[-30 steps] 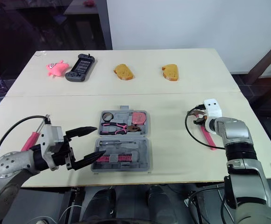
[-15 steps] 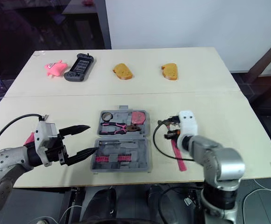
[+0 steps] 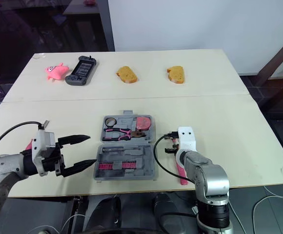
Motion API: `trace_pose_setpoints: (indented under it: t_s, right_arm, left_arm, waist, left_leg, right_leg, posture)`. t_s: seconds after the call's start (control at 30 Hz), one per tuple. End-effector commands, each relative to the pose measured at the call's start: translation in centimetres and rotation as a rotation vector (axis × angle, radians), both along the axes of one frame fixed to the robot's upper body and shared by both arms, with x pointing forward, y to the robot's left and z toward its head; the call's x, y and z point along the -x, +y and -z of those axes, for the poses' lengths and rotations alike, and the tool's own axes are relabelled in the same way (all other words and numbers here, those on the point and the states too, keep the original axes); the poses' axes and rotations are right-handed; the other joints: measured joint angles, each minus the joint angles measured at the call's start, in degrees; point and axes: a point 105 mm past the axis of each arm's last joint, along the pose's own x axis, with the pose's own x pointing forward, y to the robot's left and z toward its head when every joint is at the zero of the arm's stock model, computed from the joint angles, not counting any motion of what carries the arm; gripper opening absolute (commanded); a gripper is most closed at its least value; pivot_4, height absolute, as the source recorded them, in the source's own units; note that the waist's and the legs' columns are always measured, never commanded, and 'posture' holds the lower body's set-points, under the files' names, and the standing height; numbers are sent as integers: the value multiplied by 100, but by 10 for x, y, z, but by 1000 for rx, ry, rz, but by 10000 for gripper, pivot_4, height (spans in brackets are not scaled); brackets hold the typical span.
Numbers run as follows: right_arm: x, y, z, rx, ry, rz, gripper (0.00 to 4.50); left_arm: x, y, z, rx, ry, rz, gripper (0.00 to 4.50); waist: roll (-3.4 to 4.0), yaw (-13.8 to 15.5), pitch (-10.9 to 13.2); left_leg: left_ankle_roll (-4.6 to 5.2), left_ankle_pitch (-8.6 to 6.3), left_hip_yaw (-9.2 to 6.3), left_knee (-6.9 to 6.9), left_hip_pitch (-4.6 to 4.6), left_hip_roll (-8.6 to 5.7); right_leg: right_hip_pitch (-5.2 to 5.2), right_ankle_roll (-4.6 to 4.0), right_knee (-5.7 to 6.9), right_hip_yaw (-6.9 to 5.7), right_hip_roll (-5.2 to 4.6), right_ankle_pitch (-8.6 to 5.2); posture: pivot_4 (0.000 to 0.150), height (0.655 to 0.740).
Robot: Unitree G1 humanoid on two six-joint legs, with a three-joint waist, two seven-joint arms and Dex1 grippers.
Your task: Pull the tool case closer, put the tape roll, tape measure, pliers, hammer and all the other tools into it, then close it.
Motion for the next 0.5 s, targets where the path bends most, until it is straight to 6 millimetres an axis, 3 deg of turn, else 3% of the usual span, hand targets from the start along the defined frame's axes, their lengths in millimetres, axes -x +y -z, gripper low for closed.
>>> trace_pose_setpoints:
  t_s: [0.03,0.17,0.3,0.33,0.5]
  right_arm:
    - [-1,0,7,-37,4,19,4879]
    - [-7,-5,-2,-65,-49,44,21497]
    - [-6,-13,-28,-78,-102,23,42449]
    - [-5,-15,-37,-76,-118,12,44574]
    - [2,-19,-71,-81,-147,-79,44574]
  left_arm:
    - [0,4,-8,-19,-47,-10,45000]
    - [1,4,-7,-23,-48,-16,45000]
    - [2,5,-7,-23,-49,-24,45000]
    - [2,5,-8,-24,-50,-26,45000]
    - [2,8,-8,-26,-53,-47,45000]
  waist:
    - [-14,0,-8]
    - [-18,7,-11]
    - [-15,22,-9]
    - [-14,19,-7]
    - [-11,-1,-6]
  left_leg:
    - [0,0,0,2,2,0]
    - [0,0,0,5,3,0]
    - [0,0,0,6,-1,-2]
    - [0,0,0,5,-3,-2]
    - [0,0,0,-2,-2,1]
  right_leg:
    - [2,-1,0,0,0,-1]
    - [6,-3,0,0,-1,-1]
    - [5,-3,-1,0,-3,-2]
    - [2,-2,-1,1,-3,-1]
    - [-5,-1,0,1,1,0]
  posture:
    - [1500,7400]
    - [1500,7400]
    - [1500,7400]
    - [1500,7400]
    - [1500,7400]
